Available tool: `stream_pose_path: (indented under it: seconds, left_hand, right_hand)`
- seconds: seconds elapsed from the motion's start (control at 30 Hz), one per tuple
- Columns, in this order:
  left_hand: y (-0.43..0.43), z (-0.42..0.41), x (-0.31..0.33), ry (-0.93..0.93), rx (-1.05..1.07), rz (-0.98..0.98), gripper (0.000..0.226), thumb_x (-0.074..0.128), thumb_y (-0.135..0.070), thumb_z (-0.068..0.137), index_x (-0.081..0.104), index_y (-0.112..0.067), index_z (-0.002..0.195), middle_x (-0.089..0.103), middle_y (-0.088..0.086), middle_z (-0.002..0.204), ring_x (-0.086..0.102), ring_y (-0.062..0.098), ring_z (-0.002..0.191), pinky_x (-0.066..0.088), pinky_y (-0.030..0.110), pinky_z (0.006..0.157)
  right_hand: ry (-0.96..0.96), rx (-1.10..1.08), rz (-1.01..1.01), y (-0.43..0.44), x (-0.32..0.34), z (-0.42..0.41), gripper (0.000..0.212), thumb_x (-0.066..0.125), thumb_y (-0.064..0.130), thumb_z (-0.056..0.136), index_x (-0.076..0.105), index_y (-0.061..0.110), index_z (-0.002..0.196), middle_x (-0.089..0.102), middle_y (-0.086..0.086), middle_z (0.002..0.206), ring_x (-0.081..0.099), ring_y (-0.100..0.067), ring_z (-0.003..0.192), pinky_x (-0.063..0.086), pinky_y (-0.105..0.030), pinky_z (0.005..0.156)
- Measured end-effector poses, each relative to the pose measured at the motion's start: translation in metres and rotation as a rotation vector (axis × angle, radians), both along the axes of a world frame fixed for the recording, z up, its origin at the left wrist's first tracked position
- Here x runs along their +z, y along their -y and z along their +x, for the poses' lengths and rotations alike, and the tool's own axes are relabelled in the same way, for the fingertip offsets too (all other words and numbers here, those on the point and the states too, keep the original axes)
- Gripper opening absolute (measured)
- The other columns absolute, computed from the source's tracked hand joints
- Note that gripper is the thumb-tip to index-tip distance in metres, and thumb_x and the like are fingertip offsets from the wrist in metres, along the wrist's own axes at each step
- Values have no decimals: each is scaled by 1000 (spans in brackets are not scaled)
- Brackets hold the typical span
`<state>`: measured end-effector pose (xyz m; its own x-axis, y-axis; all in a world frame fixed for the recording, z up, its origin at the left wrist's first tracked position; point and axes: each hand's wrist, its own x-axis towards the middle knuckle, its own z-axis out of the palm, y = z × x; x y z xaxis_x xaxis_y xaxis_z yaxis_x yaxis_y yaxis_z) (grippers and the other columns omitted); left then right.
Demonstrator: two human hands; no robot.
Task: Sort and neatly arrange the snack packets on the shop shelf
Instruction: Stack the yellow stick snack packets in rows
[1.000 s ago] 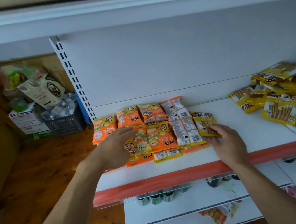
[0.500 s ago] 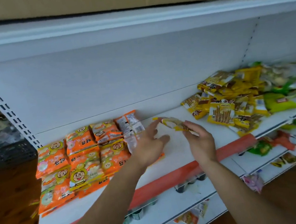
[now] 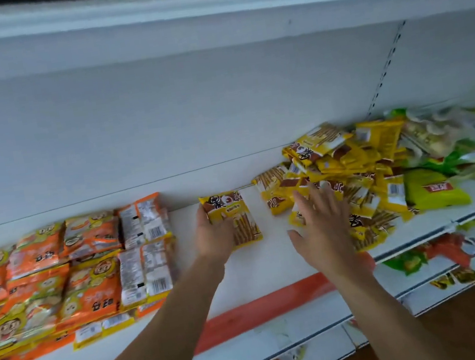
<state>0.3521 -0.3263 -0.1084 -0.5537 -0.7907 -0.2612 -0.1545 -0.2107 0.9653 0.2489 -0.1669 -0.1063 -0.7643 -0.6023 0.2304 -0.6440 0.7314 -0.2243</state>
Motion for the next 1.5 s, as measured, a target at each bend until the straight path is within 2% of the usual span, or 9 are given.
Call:
stream_pose_path:
  seconds: [0.1, 0.17, 0.27, 0.43, 0.53, 0.7, 0.9, 1.2, 1.5]
  left_hand:
    - [8, -11, -15, 242, -9, -242, 71, 49, -13, 96, 12, -30, 154, 59, 12, 126, 63, 33, 99, 52, 41, 78]
    - [10, -17, -24, 396, -10, -420, 79, 52, -15, 95, 3, -24, 156, 24, 15, 157, 42, 37, 133, 43, 46, 102]
    - [0, -19, -28, 506, -12, -784, 65, 54, -13, 93, 25, -9, 152, 12, 15, 161, 16, 34, 147, 22, 44, 117]
    - [-20, -15, -36, 556, -213, -1137, 47, 42, -30, 99, 48, -14, 143, 43, 4, 151, 33, 25, 143, 21, 41, 118]
    - [-9, -4, -42, 746, -271, -1122, 50, 38, -25, 101, 31, -24, 151, 24, -7, 160, 12, 19, 150, 5, 38, 120]
    - [8, -2, -35, 780, -306, -955, 74, 42, -7, 87, 15, -16, 155, 10, 1, 164, 0, 18, 151, -1, 34, 122]
    - [12, 1, -36, 756, -333, -971, 60, 43, -5, 86, 31, -18, 144, 7, 5, 164, -1, 22, 151, 1, 39, 122]
    - [44, -5, -15, 822, -408, -941, 54, 54, -8, 75, 46, -20, 127, 40, 1, 139, 34, 23, 134, 34, 39, 110]
    - [49, -9, 7, 951, -508, -915, 48, 54, -18, 76, 50, -20, 124, 47, 3, 132, 42, 28, 129, 38, 39, 102]
  right_hand:
    - [14, 45, 28, -18, -8, -28, 72, 65, 33, 90, 30, 26, 152, 15, -6, 163, 5, -29, 150, 14, -53, 119]
    - [-6, 110, -11, -25, -10, -36, 67, 67, 24, 88, 39, 23, 149, 25, -7, 160, 15, -31, 149, 21, -50, 118]
    - [14, 159, -193, -31, -3, -42, 54, 65, 18, 89, 52, 18, 141, 41, -7, 152, 32, -30, 143, 30, -46, 116]
    - [-52, 420, -659, -18, 17, -31, 41, 51, 21, 92, 63, 10, 130, 60, -4, 134, 52, -21, 129, 41, -34, 109]
    - [11, 642, -524, 17, 12, -23, 40, 53, 20, 94, 61, 9, 132, 57, -5, 138, 45, -25, 135, 35, -38, 113]
    - [90, 678, 314, 59, -27, -36, 65, 38, 56, 98, 24, 24, 154, 13, 1, 163, -1, -24, 151, -1, -53, 120]
    - [34, 667, -71, 74, -32, -38, 25, 57, 20, 95, 69, 9, 114, 63, -9, 129, 48, -32, 129, 36, -44, 108]
    - [160, 577, 34, 115, -23, -43, 29, 60, 23, 92, 62, 16, 120, 56, -2, 128, 45, -27, 121, 42, -38, 95]
    - [145, 526, 149, 121, 3, -40, 29, 59, 23, 89, 64, 19, 117, 55, -4, 122, 47, -27, 118, 43, -36, 88]
